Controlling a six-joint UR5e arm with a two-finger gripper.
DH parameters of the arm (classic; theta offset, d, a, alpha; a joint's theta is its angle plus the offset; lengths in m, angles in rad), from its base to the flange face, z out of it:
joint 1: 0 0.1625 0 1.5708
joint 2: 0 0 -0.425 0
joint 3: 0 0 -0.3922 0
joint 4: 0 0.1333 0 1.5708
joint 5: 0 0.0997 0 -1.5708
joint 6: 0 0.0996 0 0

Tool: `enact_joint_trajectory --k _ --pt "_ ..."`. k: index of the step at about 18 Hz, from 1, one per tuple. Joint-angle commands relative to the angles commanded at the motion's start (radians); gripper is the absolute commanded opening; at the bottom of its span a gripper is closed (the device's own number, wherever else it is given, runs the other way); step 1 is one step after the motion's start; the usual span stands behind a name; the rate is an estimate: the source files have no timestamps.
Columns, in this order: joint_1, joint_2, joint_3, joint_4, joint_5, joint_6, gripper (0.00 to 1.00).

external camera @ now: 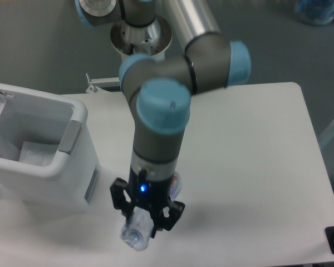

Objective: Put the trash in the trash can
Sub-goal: 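Lift the bottle and carry it over the trash bin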

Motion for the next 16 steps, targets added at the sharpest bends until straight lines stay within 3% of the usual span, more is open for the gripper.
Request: enact_joint_trajectory --k 5,10,16 --pt "0.015 0.017 0.028 0.025 -0.186 -0.045 0.58" --pt "0.04 0.051 0.028 0.028 -0.446 -0.14 0.58" --pt "0.026 0.118 0.003 0.028 -0.559 -0.19 0.58"
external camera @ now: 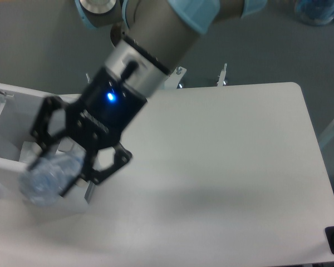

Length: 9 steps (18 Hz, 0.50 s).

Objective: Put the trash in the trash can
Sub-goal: 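Lift the bottle and carry it over the trash bin, then lower the bottle into the bin and open the gripper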

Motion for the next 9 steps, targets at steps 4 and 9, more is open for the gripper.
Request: enact_joint_trajectory --k 4,9 --pt "-0.012 0.054 -0.092 0.002 -0.058 0.006 0.58" --pt "-0.038 0.115 -0.232 0.009 -0.057 0.092 0.59"
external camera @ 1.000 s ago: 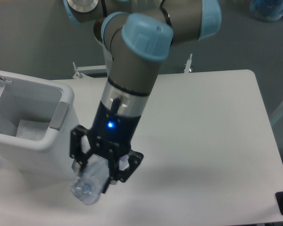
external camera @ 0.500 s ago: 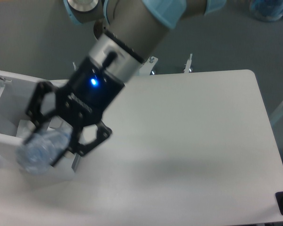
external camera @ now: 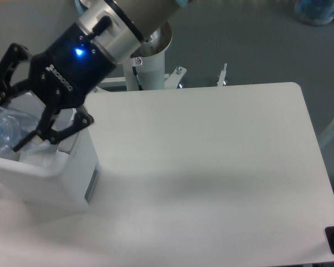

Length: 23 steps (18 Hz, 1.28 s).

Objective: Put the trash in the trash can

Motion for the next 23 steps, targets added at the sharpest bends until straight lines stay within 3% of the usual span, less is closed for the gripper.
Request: enact_joint_trajectory --k 8,10,11,17,20,23 --pt "-0.043 0.032 -0.141 0.002 0.006 0.106 0.67" --pt "-0.045 0.041 -0.161 0.002 0.006 0.115 0.92" --pt "-0.043 0.046 -0.17 0.002 0.008 0.118 1.0" --pt "-0.035 0.061 -0.174 0.002 0.009 0.12 1.0" --pt "0.038 0.048 -0.172 0.002 0.011 0.12 1.0" --pt "0.111 -0.003 -0.163 0.005 0.067 0.146 1.0"
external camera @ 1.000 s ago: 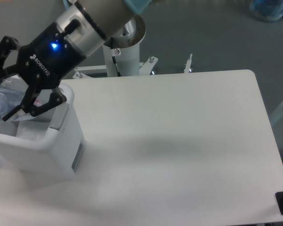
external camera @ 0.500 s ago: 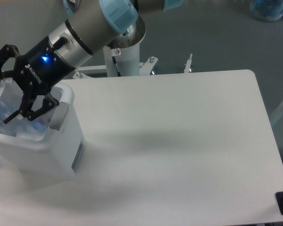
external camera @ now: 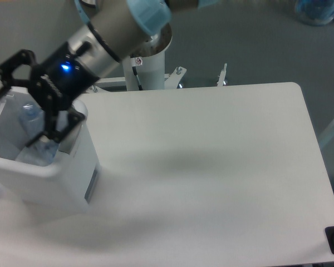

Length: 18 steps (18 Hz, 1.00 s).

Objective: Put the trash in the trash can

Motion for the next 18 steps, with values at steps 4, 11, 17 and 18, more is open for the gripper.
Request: enact_joint_trajectory --k 4,11,17,18 --pt "0.147 -0.023 0.008 0.0 0.022 0.026 1.0" --pt "0.3 -0.124 0.02 -0.002 0.227 0.184 1.0" --pt "0.309 -0.173 -0.011 -0.002 0.733 0.446 1.0" --pt "0.309 -0.176 -0.021 0.002 0.782 0.491 1.0"
